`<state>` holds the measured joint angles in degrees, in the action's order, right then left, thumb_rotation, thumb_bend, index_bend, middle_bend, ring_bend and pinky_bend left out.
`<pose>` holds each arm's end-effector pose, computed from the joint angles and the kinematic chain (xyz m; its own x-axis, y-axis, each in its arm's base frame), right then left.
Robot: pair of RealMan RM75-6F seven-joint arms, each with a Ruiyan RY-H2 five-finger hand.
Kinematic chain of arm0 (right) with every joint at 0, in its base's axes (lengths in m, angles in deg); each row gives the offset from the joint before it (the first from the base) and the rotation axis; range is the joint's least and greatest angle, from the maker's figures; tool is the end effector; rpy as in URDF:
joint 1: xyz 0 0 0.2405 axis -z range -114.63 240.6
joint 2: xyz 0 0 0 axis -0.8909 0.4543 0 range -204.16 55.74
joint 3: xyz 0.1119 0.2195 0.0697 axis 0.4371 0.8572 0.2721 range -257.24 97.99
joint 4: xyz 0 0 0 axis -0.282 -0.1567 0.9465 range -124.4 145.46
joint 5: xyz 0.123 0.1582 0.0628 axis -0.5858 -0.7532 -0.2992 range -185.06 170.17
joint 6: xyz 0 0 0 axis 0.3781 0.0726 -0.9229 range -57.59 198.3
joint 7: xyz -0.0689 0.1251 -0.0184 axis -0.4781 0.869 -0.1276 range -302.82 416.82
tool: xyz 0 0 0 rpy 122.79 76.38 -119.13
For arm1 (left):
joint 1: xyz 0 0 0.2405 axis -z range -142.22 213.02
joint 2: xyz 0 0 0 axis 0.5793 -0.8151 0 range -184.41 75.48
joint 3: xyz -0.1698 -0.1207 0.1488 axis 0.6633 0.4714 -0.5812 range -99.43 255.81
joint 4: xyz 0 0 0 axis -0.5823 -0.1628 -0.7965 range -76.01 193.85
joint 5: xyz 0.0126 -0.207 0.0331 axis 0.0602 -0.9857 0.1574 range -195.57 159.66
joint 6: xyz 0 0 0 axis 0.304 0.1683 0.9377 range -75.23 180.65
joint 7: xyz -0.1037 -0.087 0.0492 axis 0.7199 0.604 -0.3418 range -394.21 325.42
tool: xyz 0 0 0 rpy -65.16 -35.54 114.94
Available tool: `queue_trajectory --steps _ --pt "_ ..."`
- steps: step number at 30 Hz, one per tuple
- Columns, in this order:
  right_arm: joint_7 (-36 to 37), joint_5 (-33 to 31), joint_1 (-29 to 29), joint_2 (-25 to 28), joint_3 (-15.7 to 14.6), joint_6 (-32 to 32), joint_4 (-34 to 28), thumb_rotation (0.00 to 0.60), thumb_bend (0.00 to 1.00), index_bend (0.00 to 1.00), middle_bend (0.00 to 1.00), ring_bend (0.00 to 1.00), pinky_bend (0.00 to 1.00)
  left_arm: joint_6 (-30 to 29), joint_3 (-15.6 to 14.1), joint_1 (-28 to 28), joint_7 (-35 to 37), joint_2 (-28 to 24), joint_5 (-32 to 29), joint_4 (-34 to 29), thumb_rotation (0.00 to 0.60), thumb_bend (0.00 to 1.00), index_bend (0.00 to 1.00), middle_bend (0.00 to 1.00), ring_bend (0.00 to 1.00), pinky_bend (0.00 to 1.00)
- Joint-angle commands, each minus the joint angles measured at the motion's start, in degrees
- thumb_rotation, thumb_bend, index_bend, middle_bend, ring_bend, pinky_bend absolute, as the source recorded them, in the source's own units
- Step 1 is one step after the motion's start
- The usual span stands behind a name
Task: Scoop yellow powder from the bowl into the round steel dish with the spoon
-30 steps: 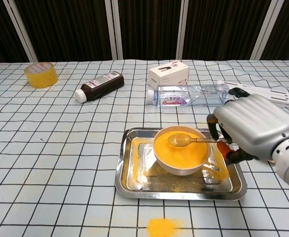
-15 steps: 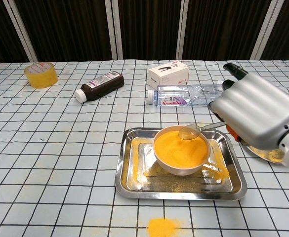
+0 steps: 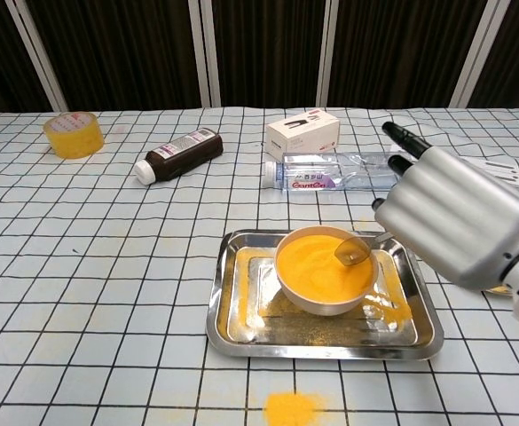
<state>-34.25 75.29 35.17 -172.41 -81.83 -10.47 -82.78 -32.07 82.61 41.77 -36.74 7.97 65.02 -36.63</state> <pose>-0.1364 -0.2212 -0.0331 0.9223 0.3460 0.1721 -0.0793 -0.2664 0.9606 -0.3018 0.1938 0.1690 0.4019 -0.0263 0.9153 0.9157 0.0125 -0.4017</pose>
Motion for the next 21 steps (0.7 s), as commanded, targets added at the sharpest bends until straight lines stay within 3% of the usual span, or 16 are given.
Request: queue_trajectory --steps 1,11,21 --pt "-0.2 0.3 0.2 -0.7 -0.2 0.6 0.3 0.6 0.56 0.66 0.61 0.28 0.0 0.0 0.0 0.0 0.1 0.0 0.0 0.0 0.6 0.0 0.0 0.0 0.0 0.0" --pt "1.4 -1.2 1.5 -2.4 1.0 1.5 -1.7 0.6 0.56 0.66 0.61 0.28 0.0 0.8 -0.1 0.1 -0.2 0.0 -0.5 -0.1 0.6 0.0 0.0 0.0 0.0 0.0" --pt "1.8 0.0 1.8 -0.6 2.6 1.0 -4.4 0.6 0.56 0.66 0.61 0.28 0.0 1.0 0.0 0.2 -0.4 0.0 -1.1 -0.3 0.6 0.0 0.0 0.0 0.0 0.0"
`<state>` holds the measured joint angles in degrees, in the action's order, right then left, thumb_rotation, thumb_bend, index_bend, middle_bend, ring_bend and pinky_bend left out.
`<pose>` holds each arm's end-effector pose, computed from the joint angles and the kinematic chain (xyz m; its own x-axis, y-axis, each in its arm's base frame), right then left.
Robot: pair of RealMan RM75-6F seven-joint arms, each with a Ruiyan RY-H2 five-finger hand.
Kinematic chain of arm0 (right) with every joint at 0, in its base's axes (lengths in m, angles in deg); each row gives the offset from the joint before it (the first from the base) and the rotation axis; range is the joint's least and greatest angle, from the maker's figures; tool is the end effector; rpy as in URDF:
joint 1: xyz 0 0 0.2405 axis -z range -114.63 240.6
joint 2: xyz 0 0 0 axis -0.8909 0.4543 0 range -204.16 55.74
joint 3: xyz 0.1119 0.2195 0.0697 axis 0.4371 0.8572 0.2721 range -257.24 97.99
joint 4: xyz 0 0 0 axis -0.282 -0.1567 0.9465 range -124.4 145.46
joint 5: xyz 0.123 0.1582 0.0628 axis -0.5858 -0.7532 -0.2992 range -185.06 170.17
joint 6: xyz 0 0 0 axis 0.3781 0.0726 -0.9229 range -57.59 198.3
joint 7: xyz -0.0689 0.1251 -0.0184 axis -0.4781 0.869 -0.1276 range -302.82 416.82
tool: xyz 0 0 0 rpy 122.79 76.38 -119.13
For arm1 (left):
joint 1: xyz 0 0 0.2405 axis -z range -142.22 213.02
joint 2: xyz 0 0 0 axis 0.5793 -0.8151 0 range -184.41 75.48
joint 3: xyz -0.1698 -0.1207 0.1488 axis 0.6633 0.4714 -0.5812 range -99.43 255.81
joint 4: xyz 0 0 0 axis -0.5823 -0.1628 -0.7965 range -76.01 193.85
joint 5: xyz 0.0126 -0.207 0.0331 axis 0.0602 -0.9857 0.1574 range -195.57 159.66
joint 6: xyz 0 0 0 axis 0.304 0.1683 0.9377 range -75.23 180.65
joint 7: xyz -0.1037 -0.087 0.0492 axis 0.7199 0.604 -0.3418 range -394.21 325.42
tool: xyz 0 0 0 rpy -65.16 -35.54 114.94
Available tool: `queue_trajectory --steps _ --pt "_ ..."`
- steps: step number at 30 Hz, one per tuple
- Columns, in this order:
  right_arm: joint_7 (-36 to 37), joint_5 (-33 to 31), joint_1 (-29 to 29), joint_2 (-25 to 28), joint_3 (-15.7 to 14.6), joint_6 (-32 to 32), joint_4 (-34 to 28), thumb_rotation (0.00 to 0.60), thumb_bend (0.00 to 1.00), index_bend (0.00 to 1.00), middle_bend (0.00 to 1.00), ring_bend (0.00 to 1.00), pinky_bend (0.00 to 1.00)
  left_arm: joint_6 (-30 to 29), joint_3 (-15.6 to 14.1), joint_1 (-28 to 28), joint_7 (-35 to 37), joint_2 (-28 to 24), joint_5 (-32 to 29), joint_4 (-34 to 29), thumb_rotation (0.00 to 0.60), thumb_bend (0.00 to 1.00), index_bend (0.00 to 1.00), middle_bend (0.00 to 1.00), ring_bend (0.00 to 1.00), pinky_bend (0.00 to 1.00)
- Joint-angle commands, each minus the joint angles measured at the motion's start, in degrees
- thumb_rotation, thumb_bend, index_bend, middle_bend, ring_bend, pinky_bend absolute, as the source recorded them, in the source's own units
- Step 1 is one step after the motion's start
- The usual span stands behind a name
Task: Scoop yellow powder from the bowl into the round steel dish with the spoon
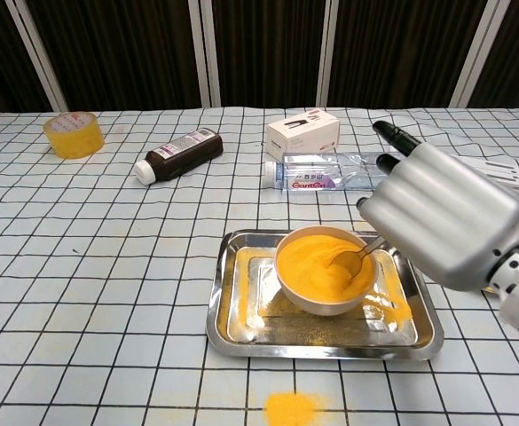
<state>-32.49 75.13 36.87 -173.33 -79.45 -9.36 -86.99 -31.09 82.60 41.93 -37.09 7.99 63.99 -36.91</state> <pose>-0.1201 -0.2162 -0.0307 0.9080 0.2998 0.2926 -0.2043 -0.2927 0.9341 -0.3036 0.1945 0.1670 0.4009 -0.0087 0.9161 0.9159 0.0265 -0.4005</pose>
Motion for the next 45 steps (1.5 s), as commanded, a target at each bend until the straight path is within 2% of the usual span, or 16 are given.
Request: queue_trajectory --steps 1,13,21,45 --pt "0.1 0.3 0.1 0.6 0.4 -0.2 -0.2 0.6 0.56 0.66 0.61 0.28 0.0 0.0 0.0 0.0 -0.1 0.0 -0.1 0.0 0.6 0.0 0.0 0.0 0.0 0.0" --pt "0.6 0.4 0.2 0.8 1.7 0.1 2.6 0.6 0.56 0.66 0.61 0.28 0.0 0.3 0.1 0.1 -0.1 0.1 -0.5 0.0 0.6 0.0 0.0 0.0 0.0 0.0" --pt "1.2 0.3 0.7 -0.4 0.7 1.0 3.3 0.6 0.56 0.66 0.61 0.28 0.0 0.3 0.0 0.1 0.0 0.0 -0.3 0.0 0.6 0.0 0.0 0.0 0.0 0.0" --pt "2.0 2.5 1.7 0.2 1.1 0.6 -1.8 0.6 0.58 0.66 0.61 0.28 0.0 0.7 0.0 0.1 -0.1 0.1 -0.6 -0.1 0.6 0.0 0.0 0.0 0.0 0.0"
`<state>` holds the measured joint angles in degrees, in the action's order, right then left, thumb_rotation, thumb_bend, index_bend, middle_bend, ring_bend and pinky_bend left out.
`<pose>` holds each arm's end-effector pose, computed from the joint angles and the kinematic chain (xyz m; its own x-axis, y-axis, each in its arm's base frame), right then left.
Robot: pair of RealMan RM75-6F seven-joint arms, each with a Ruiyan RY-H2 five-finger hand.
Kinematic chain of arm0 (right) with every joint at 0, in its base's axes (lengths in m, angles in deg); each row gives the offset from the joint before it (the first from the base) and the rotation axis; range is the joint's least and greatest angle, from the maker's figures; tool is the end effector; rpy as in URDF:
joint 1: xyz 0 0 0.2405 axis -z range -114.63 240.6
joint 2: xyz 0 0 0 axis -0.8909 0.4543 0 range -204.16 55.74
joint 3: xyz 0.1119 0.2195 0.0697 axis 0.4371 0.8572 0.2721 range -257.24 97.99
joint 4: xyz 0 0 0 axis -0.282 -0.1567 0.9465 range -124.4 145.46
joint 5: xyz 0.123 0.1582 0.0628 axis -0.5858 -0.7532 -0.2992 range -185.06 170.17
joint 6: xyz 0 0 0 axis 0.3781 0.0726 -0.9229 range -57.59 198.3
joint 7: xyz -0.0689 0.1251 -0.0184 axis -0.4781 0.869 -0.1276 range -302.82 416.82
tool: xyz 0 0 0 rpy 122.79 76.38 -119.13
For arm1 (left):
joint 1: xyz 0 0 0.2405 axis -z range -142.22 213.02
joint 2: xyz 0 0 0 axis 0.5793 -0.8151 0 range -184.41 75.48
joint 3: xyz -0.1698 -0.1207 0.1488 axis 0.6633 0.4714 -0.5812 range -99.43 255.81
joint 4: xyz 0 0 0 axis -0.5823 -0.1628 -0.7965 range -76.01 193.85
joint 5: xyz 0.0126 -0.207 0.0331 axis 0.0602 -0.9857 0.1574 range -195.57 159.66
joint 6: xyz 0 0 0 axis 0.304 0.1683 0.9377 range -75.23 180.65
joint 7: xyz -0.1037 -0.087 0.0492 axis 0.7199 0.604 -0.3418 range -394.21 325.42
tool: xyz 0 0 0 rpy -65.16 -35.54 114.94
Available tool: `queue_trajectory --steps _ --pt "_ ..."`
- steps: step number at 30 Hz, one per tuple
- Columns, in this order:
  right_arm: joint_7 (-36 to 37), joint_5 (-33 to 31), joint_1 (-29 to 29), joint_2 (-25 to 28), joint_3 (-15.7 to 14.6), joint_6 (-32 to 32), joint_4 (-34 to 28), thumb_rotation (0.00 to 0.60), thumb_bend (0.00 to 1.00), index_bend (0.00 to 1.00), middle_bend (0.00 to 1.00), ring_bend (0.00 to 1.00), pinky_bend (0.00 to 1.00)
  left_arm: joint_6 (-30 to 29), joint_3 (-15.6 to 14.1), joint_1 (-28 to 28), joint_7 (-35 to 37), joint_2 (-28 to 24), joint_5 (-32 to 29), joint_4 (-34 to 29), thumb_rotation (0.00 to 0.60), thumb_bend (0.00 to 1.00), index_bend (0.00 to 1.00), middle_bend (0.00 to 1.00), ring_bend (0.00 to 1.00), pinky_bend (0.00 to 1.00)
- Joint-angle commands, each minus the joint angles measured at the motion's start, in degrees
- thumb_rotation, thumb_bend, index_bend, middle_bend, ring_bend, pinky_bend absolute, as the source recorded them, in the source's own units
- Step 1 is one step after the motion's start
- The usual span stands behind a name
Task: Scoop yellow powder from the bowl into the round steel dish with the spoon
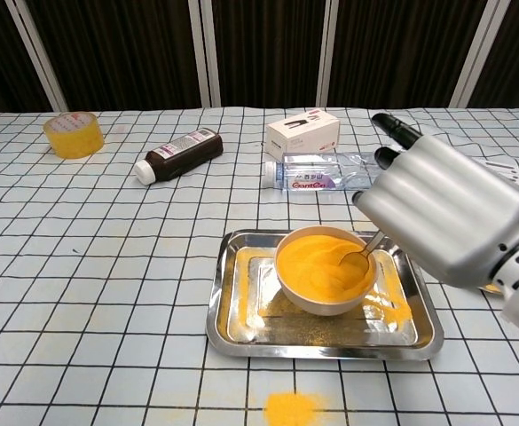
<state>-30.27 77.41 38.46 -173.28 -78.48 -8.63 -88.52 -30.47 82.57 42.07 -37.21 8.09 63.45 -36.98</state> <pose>-0.1139 -0.2119 -0.0267 0.8853 0.2999 0.3554 -0.2645 -0.3038 0.9153 -0.3046 0.1951 0.1653 0.3988 0.0024 0.9170 0.9165 0.0329 -0.3987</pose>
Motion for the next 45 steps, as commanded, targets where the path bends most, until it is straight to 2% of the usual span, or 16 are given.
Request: queue_trajectory --steps 1,10,25,45 --pt "-0.3 0.3 0.1 0.3 0.1 -0.1 -0.5 0.6 0.58 0.66 0.61 0.28 0.0 0.1 0.0 0.0 0.0 0.0 0.0 0.0 0.6 0.0 0.0 0.0 0.0 0.0" --pt "-0.5 1.0 0.5 -0.6 -0.4 0.5 -1.1 0.6 0.6 0.67 0.61 0.28 0.0 0.0 -0.1 0.0 0.1 -0.1 0.1 -0.1 0.6 0.0 0.0 0.0 0.0 0.0" --pt "1.7 0.9 0.4 -1.9 1.3 1.1 1.4 0.6 0.63 0.67 0.62 0.29 0.0 0.1 0.0 0.0 0.2 -0.1 0.1 -0.1 0.6 0.0 0.0 0.0 0.0 0.0" --pt "4.2 3.6 0.4 -2.7 2.1 0.9 1.0 0.6 0.63 0.67 0.62 0.29 0.0 0.1 0.0 0.0 0.0 0.0 0.0 -0.1 0.6 0.0 0.0 0.0 0.0 0.0"
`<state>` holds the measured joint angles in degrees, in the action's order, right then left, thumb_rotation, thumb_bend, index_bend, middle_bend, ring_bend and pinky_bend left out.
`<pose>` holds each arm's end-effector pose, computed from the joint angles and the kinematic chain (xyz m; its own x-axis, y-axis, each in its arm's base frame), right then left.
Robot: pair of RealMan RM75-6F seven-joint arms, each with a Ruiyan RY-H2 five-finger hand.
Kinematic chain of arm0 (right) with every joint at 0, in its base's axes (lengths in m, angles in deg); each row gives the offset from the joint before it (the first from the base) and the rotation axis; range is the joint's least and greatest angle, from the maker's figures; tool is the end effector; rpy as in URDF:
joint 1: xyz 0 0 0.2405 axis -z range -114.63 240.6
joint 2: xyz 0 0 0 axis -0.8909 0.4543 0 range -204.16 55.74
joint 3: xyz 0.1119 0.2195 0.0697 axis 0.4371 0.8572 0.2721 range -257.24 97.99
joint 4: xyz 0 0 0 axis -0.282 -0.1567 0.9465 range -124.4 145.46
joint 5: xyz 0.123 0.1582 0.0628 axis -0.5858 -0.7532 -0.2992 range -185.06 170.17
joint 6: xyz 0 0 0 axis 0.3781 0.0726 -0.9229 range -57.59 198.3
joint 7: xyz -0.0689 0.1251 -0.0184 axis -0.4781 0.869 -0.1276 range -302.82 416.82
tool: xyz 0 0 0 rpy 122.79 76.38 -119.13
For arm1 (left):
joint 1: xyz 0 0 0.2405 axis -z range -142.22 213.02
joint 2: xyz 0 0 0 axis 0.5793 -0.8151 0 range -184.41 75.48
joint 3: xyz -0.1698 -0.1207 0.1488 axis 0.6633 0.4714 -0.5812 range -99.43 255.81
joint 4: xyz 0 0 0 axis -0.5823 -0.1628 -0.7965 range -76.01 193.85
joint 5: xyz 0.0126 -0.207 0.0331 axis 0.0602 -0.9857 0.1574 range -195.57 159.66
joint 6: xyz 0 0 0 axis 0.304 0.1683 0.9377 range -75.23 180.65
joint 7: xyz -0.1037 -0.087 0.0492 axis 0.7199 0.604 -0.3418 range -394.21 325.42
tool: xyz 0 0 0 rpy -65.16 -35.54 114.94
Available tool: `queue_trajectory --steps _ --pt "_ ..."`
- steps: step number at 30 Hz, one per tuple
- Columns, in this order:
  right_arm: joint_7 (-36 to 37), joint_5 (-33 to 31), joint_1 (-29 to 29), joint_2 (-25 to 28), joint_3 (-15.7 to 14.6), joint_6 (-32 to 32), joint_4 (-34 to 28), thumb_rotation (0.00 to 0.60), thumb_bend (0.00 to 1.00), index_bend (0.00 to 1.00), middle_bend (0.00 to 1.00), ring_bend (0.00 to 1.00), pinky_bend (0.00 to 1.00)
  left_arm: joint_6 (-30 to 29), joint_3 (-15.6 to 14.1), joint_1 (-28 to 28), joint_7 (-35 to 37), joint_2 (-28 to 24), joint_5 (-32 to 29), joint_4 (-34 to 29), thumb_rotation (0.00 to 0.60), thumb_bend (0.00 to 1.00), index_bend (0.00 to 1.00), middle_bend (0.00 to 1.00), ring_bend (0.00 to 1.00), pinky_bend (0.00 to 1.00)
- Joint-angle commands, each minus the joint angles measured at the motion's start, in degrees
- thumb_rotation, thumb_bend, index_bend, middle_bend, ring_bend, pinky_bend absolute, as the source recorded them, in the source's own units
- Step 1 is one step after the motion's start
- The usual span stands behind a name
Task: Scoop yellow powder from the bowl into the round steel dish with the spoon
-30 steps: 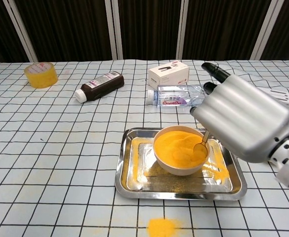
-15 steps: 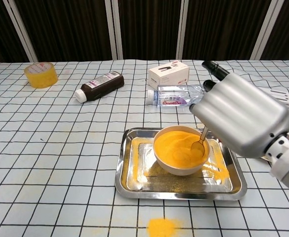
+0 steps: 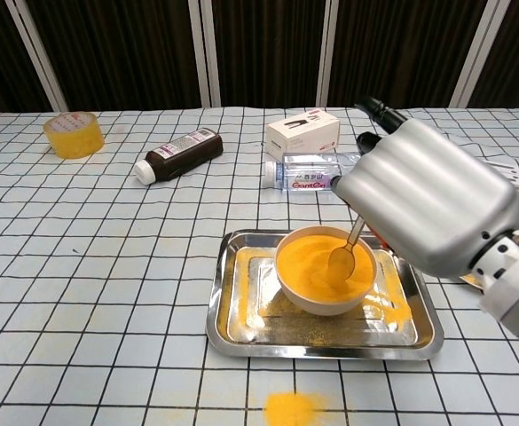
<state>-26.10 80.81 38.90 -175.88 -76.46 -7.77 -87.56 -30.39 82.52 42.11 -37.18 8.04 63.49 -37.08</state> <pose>-0.0975 -0.2120 -0.0303 0.8318 0.3271 0.4484 -0.3497 -0.3185 0.8811 -0.3043 0.1951 0.1651 0.3977 0.0044 0.9175 0.9170 0.0314 -0.3976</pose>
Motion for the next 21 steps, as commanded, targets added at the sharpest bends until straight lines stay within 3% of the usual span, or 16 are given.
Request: queue_trajectory --steps 1,21 --pt "0.1 0.3 0.0 -0.2 0.1 0.0 0.1 0.6 0.63 0.67 0.62 0.29 0.0 0.0 0.0 0.0 0.0 0.0 0.0 0.0 0.6 0.0 0.0 0.0 0.0 0.0" --pt "3.2 4.9 0.5 -2.1 -0.8 -0.3 3.4 0.6 0.63 0.67 0.62 0.29 0.0 0.0 0.0 0.0 0.0 0.0 -0.2 0.0 0.6 0.0 0.0 0.0 0.0 0.0"
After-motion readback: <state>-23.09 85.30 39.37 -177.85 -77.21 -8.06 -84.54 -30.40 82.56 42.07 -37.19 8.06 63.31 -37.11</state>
